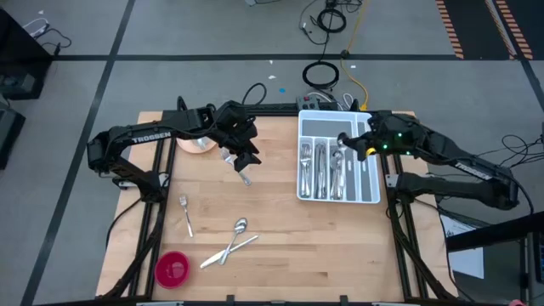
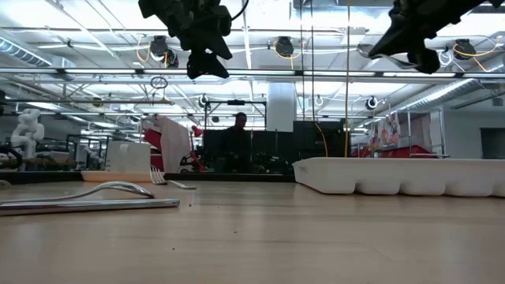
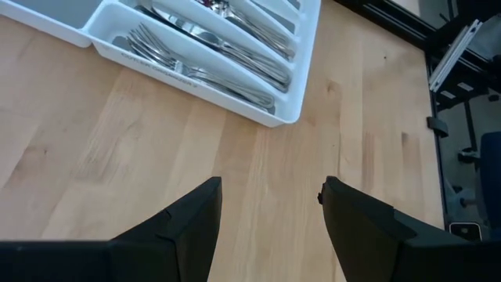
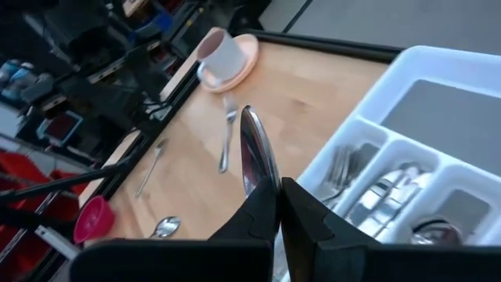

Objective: Sort silverware
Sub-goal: Put the right silver spoon into the white silverware tray

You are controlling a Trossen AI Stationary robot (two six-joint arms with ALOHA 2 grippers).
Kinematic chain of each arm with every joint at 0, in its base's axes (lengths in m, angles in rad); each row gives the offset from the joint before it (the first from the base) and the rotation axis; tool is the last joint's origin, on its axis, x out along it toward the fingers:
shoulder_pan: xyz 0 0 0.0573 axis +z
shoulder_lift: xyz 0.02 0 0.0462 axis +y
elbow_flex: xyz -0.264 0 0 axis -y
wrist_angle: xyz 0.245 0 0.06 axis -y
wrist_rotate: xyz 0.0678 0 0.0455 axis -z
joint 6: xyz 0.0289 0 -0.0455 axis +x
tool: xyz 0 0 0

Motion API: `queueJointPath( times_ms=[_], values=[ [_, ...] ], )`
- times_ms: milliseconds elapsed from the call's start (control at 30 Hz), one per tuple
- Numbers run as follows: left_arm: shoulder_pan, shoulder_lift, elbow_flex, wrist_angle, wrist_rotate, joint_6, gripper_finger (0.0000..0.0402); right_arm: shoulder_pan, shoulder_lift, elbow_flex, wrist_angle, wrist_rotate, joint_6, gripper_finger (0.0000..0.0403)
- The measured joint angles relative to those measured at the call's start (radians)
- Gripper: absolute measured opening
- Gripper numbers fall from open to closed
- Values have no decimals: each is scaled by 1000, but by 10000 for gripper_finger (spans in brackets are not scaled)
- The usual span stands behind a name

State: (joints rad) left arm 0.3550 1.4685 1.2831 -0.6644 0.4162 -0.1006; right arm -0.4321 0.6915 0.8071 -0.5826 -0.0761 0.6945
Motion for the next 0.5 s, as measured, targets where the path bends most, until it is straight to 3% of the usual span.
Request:
queueJointPath(
  times_ms=[167, 500],
  values=[
    [0, 0, 0, 1, -4, 0, 222, -54, -60, -60, -13, -15, 14, 0],
    [0, 0, 0, 1, -6, -3, 222, -128, -131, -230, 86, -196, 40, 0]
  ],
)
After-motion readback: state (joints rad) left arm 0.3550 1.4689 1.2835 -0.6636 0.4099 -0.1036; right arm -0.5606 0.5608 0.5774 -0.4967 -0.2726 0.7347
